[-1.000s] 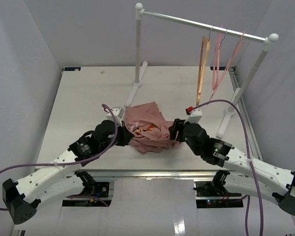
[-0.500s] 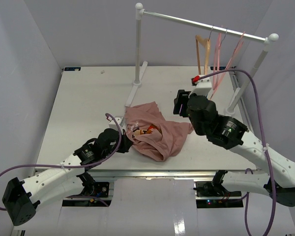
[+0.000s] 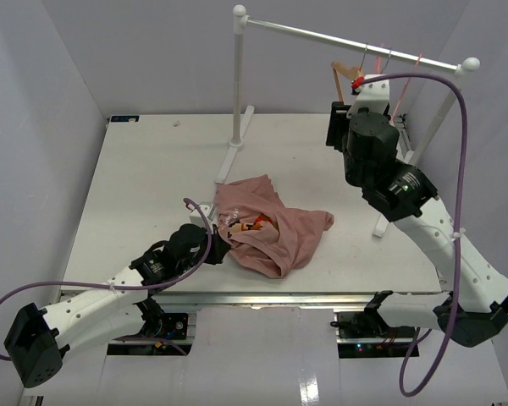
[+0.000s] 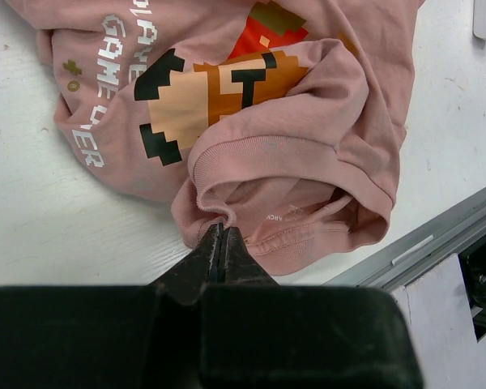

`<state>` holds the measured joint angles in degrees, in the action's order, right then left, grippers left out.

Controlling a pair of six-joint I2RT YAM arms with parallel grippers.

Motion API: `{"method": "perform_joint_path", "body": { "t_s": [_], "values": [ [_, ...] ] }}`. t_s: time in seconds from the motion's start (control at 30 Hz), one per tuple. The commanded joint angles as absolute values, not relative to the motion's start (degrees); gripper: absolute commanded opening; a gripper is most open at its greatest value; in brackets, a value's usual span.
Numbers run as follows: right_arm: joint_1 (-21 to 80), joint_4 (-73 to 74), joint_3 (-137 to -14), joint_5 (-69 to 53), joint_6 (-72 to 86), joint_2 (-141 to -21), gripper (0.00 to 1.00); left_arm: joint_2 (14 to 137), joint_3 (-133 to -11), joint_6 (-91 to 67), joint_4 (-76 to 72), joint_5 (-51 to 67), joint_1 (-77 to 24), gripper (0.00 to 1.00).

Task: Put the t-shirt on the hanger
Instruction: Pick up the hanger from the clothesline.

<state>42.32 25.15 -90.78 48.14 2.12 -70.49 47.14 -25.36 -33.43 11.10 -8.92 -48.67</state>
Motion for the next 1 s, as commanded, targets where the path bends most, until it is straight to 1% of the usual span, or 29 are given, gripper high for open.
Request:
{"method": "perform_joint_path", "body": {
  "t_s": [0.0,0.13,0.37,0.83,0.97],
  "values": [
    [37.54,20.65,-94.33,40.03,-4.94,-74.44,0.61,47.1,-24.7,-32.93,9.43,-8.08,-48.34,0.0],
    [34.35,18.65,-94.35,37.46,-6.63,-76.04,0.62,47.66,-24.5,-33.05,9.17,-7.42,-48.41,0.0],
    [31.49,16.99,-94.26,39.09,-9.45,-77.98,0.62,48.14,-24.35,-32.96,8.7,-6.48,-48.34,0.0],
    [24.17,15.21,-94.39,35.32,-9.23,-84.28,0.62,47.99,-24.08,-33.13,9.23,-7.21,-48.42,0.0],
    [22.46,14.6,-93.03,33.11,-9.06,-84.29,0.62,47.99,-23.99,-33.13,9.15,-7.21,-48.34,0.0]
  ]
}}
